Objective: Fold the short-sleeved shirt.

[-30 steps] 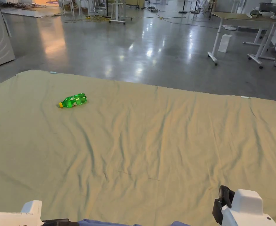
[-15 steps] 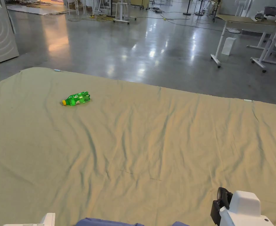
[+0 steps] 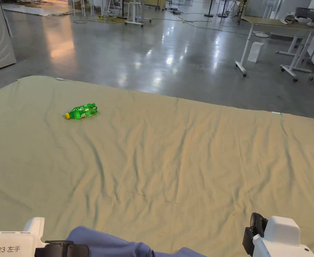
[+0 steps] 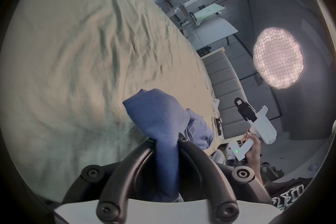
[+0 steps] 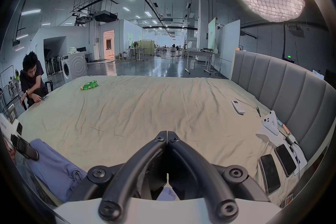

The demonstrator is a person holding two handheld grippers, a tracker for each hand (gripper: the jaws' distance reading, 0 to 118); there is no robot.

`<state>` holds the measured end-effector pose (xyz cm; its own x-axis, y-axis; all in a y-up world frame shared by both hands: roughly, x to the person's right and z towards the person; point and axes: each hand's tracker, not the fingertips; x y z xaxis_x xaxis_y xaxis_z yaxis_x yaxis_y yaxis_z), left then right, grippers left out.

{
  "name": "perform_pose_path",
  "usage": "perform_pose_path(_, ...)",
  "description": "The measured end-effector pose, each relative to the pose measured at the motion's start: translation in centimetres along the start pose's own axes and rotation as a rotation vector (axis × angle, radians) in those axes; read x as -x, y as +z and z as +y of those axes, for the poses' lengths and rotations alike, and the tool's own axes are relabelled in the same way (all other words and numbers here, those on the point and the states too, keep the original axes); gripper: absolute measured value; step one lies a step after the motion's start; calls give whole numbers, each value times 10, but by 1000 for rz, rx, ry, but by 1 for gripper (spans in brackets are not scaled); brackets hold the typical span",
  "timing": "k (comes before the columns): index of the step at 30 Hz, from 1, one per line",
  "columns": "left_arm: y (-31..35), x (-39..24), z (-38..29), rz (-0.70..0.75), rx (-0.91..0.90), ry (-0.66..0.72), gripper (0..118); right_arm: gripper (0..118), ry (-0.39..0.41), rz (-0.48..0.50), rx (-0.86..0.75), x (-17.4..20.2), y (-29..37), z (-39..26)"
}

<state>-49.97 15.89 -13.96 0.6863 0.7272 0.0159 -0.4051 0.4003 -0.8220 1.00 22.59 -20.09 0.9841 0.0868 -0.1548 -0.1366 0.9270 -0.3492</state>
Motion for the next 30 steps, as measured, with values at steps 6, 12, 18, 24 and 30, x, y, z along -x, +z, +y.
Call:
perform_pose_path(6, 44, -40, 24, 277, 48, -155, 12, 0, 4, 0, -1, -2, 1, -1)
perform_pose_path(12, 63, -69, 25, 439, 39, -198, 12, 0, 16, 3, -10, -2, 4, 1)
perform_pose_path(18, 30, -136, 3, 436, 82, -298, 12, 0, 40, 9, -14, -1, 6, 1)
perform_pose_path(24, -13, -176, -7, 396, 138, -353, 12, 0, 88, 17, -23, 3, 12, 2)
perform_pose_path(30, -88, -210, -24, 346, 222, -328, 12, 0, 95, 18, -19, 3, 16, 1)
